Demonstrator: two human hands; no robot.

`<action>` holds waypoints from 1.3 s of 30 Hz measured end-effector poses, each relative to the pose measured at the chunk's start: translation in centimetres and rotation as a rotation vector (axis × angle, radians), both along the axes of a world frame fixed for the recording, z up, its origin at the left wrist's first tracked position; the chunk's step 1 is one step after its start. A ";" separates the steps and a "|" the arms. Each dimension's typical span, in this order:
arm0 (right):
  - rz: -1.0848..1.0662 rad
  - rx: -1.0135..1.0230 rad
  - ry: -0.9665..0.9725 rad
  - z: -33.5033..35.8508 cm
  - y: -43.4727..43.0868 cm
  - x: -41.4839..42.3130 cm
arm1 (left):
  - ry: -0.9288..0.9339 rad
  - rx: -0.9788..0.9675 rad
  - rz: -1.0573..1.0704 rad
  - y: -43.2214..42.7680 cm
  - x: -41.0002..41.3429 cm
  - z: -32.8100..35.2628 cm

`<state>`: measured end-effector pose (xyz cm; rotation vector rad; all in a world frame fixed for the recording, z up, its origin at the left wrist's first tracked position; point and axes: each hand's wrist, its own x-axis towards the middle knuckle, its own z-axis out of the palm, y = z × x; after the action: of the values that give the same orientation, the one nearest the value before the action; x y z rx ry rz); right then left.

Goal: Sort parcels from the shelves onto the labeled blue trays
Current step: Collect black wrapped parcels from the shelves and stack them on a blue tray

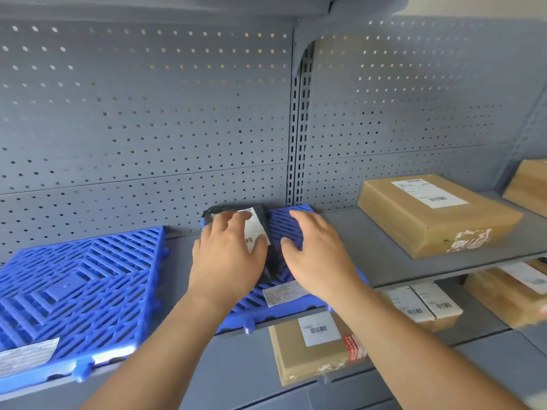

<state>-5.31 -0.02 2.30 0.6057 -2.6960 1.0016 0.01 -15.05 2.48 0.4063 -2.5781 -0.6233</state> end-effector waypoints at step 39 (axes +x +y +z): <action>-0.932 0.077 -0.180 -5.2 69.2 6.8 | -0.087 -0.207 -0.933 69.8 -8.4 -3.8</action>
<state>1.50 69.18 -2.86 -0.7238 -2.6482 0.6871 -8.38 54.79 -1.33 -0.9065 -2.7839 -0.6102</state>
